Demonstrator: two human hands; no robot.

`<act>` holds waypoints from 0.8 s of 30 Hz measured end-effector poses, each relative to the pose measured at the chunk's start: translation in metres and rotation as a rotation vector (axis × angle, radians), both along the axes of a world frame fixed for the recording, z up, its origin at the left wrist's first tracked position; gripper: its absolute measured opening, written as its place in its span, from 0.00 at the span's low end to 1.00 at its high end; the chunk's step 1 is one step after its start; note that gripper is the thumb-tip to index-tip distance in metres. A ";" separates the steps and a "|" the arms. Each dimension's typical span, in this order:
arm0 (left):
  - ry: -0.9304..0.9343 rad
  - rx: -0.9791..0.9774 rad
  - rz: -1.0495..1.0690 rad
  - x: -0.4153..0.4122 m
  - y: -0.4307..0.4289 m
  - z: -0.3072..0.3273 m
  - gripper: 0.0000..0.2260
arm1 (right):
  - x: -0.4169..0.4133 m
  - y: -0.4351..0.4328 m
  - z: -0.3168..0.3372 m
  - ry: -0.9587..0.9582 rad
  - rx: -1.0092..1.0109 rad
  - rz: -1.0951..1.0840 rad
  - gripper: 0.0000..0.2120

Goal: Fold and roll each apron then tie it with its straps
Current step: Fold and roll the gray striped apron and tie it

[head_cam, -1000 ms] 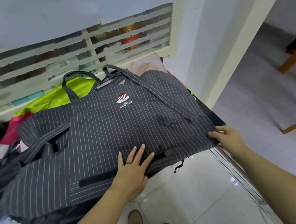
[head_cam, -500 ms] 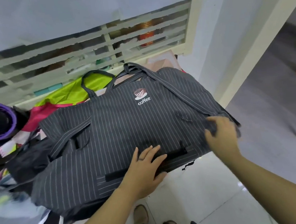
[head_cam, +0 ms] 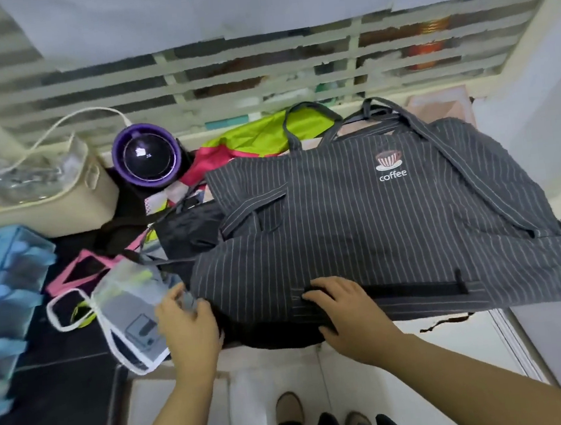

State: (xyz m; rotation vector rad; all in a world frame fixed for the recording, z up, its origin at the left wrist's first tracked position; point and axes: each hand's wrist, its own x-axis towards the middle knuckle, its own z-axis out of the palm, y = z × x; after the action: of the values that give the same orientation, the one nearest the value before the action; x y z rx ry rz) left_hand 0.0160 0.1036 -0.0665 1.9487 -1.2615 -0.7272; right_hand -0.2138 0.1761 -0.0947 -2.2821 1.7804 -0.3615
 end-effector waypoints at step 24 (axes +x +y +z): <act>0.434 -0.104 -0.343 0.015 -0.048 0.081 0.13 | -0.004 -0.017 0.056 -0.284 0.005 -0.177 0.17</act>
State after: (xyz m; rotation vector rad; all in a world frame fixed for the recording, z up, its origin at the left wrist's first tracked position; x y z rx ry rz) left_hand 0.0310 0.0560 0.0149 1.4024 -1.3337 -1.1586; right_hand -0.2176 0.1591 -0.0389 -1.9578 1.8321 -0.6741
